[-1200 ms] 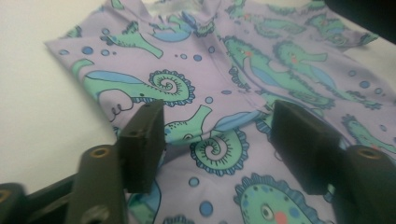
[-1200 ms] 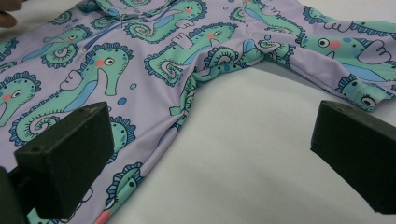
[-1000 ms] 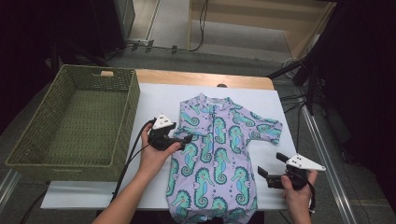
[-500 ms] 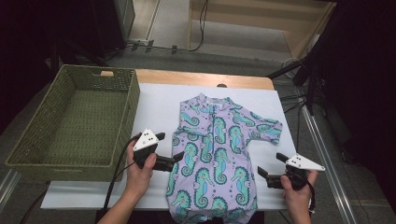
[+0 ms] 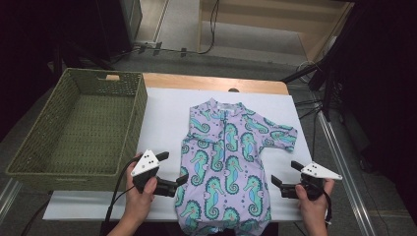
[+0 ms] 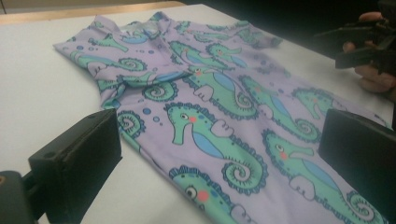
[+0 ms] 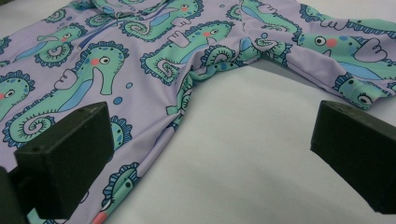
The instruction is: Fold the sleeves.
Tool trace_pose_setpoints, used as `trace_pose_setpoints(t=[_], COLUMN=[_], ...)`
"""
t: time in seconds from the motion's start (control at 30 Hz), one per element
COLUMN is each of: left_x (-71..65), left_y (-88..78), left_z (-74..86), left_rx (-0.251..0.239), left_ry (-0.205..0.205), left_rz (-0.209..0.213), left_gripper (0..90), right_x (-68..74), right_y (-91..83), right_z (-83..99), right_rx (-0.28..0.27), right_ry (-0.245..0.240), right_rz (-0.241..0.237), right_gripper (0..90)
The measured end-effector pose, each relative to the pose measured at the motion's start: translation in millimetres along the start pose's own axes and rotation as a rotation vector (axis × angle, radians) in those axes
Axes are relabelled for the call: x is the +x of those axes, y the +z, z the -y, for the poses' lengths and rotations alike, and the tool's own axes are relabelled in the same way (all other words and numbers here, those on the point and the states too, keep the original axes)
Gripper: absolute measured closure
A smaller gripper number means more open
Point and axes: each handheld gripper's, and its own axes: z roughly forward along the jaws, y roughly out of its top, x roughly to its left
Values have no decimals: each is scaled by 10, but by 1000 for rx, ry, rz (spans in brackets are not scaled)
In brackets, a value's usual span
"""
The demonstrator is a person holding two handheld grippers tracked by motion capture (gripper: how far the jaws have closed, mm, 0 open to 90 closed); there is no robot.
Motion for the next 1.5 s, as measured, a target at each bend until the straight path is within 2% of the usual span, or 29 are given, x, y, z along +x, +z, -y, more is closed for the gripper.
trace_pose_setpoints(t=[0.03, 0.13, 0.3, 0.43, 0.63, 0.77, 0.97, 1.27, 1.33, 1.43, 1.5], left_x=[-5, 7, 17, -3, -27, -13, -10, 37, 53, 100, 107], left_y=[-14, -53, -58, -51, -34, -25, -18, -10, -13, -16, -17], left_z=[24, 80, 170, 206, 225, 224, 225, 227, 228, 231, 227], left_rx=[6, -3, 6, 11, 10, 5, 2, 10, 8, 6, 4], left_ry=[9, -20, -30, 1, 23, 12, 16, -23, -37, -81, -82], left_rz=[-1, 9, 8, -7, -15, -9, -4, 17, 27, 44, 36], left_gripper=[0, 0, 0, 0, 0, 0, 0, 0, 0, 0, 0], right_x=[-2, -2, -7, -18, -23, 4, 16, 33, 28, 27, 16], right_y=[0, 2, -1, 3, -11, -42, -84, -119, -126, -149, -163], right_z=[0, -1, -3, -11, -21, -18, -36, -83, -90, -93, -91], right_rx=[-1, -1, -3, -6, -8, -13, -36, -45, -45, -48, -52], right_ry=[-1, -1, 1, 5, 18, 10, 59, 58, 65, 76, 85], right_rz=[0, 1, 2, 2, 10, 22, 47, 59, 60, 61, 63], right_gripper=[0, 0, 0, 0, 0, 0, 0, 0, 0, 0, 0])
